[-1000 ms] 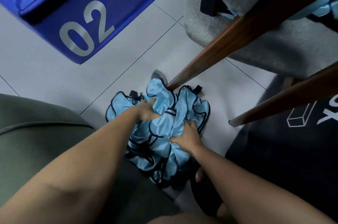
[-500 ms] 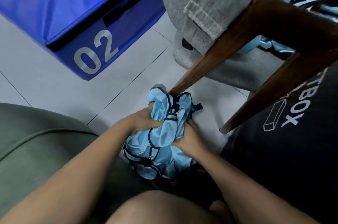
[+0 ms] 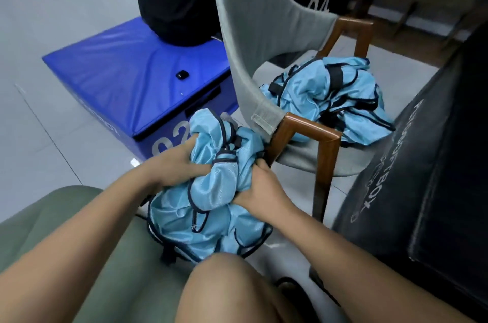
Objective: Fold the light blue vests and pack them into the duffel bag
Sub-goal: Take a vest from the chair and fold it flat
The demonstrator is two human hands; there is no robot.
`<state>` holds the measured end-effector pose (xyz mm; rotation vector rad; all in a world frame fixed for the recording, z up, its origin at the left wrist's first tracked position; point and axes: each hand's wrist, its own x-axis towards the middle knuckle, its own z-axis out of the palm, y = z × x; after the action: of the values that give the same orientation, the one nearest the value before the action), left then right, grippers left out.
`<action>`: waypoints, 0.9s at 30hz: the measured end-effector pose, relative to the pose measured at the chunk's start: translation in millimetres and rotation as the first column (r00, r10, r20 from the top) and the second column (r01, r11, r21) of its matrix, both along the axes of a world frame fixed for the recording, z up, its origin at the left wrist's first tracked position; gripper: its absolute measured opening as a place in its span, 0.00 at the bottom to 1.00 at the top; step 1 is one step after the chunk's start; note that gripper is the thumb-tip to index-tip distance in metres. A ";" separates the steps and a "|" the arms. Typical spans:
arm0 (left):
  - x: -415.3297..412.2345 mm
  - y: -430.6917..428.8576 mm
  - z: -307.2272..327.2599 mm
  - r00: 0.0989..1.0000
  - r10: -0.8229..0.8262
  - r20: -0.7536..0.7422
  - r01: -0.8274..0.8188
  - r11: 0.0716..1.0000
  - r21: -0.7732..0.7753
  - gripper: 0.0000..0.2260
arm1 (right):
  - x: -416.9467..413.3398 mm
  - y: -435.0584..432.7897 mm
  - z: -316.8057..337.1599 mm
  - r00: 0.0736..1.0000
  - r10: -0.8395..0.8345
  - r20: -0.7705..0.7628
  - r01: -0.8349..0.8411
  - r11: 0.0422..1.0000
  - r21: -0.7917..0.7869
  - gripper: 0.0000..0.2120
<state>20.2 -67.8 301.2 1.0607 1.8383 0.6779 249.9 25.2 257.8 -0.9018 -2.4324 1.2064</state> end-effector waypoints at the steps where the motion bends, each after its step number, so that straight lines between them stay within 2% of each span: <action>1: 1.2 0.0 24.7 1.000 0.009 -0.015 -0.009 1.000 0.028 0.29 | -2.1 2.8 17.9 1.000 0.004 -0.012 -0.004 1.000 0.031 0.40; 8: 23.6 6.7 185.1 0.991 -0.033 -0.132 0.057 0.982 0.182 0.30 | -1.5 26.0 148.1 0.991 0.019 -0.130 0.008 0.979 0.204 0.37; 12: 35.0 27.3 250.6 0.983 -0.072 -0.171 0.115 0.961 0.253 0.32 | 15.3 41.4 230.7 0.993 0.051 -0.111 -0.003 0.918 0.396 0.27; 15: 50.2 54.2 282.5 0.971 -0.087 -0.225 0.155 0.939 0.307 0.39 | 38.6 60.7 276.8 0.996 0.052 -0.077 -0.010 0.880 0.474 0.18; 27: 125.1 202.1 335.0 0.950 -0.175 -0.257 0.280 0.841 0.463 0.33 | 121.5 171.9 351.1 0.982 -0.161 -0.100 0.189 0.846 0.499 0.21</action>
<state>145.3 134.3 636.2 1.7173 1.7021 0.9525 371.4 197.1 609.0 -0.8817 -2.3788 0.4718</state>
